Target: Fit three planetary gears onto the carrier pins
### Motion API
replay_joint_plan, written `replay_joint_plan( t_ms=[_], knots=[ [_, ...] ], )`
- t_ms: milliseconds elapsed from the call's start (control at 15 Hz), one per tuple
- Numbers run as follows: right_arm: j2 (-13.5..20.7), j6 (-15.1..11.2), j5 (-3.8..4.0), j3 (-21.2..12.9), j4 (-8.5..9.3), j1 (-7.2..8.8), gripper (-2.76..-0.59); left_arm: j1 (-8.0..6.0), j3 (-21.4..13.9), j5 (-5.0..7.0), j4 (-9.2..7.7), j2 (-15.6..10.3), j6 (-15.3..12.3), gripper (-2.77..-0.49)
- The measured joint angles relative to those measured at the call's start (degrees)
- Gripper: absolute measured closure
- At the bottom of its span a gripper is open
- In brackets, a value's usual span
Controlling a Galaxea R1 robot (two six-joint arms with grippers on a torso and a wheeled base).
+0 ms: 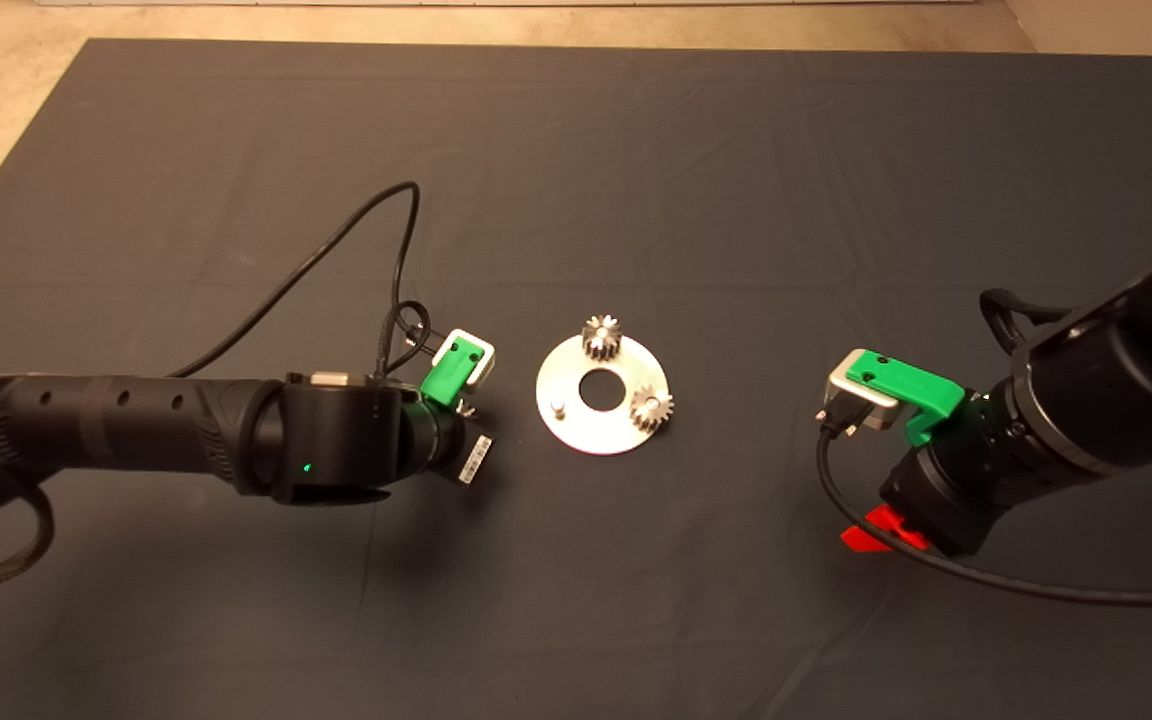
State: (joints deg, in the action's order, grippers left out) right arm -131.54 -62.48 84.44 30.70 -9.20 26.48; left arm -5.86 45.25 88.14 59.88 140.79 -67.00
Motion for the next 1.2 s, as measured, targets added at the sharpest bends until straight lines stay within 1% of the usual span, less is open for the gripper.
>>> replay_joint_plan(
  t_ms=[333, 400, 533, 600, 667, 733, 867, 933, 1133, 1200],
  knots=[
    [0.1, 0.0, 0.23, 0.0, 0.0, 0.0, -2.05, 0.0, -0.1, -0.02, 0.12, 0.0, 0.0, -0.84],
    [0.3, 0.0, 0.15, 0.0, 0.0, 0.0, -2.05, 0.0, -0.5, -0.11, 0.12, 0.0, 0.0, -0.83],
    [1.1, 0.0, 0.26, 0.0, 0.0, 0.0, -2.05, -0.04, -1.7, -0.29, -0.01, 0.2, 0.0, -0.82],
    [1.5, 0.0, 0.3, 0.0, 0.0, 0.01, -2.05, -0.33, -2.1, -0.32, -0.29, 0.5, 0.0, -0.76],
    [1.5, 0.0, 0.41, 0.0, 0.01, 0.01, -2.05, -0.89, -2.4, -0.35, -0.71, 0.9, 0.0, -0.76],
    [1.5, 0.0, 0.43, 0.0, 0.02, 0.01, -2.05, -2.05, -2.7, -0.46, -1.63, 1.2, 0.0, -0.76],
    [1.5, 0.0, 0.43, 0.0, 0.02, 0.01, -2.05, -4.46, -3.7, -0.49, -2.9, 1.8, 0.0, -0.75],
    [1.7, 0.0, 0.43, 0.0, 0.02, 0.01, -2.05, -5.2, -4.0, -0.46, -3.38, 2.4, 0.0, -0.75],
    [2.0, 0.0, 0.48, 0.0, 0.02, 0.01, -2.05, -6.21, -4.4, -0.58, -5.46, 4.2, 0.0, -0.75],
    [2.0, 0.0, 0.48, 0.0, 0.02, 0.01, -2.05, -6.7, -4.5, -0.62, -5.86, 4.7, 0.0, -0.75]
  ],
)
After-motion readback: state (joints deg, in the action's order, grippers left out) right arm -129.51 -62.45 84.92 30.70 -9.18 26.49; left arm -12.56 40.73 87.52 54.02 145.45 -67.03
